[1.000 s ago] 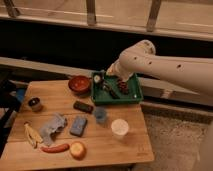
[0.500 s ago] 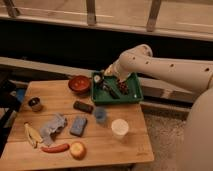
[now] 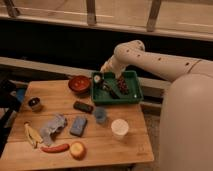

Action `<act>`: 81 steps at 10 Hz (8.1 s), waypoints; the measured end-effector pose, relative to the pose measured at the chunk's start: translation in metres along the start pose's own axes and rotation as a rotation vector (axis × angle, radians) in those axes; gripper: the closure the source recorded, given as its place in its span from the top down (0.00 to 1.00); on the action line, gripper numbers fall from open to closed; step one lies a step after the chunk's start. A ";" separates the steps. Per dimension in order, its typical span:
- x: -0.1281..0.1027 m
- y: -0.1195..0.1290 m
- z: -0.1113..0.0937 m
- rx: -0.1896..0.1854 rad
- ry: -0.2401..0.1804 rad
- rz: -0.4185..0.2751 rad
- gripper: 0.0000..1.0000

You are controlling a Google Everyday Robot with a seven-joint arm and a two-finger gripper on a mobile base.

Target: Wipe tray with brush

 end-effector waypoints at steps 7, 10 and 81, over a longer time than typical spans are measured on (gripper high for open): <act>0.002 0.002 0.008 -0.010 0.032 -0.007 0.65; 0.006 -0.007 0.013 -0.140 0.157 -0.060 0.65; 0.040 -0.066 0.174 0.076 0.337 -0.265 0.00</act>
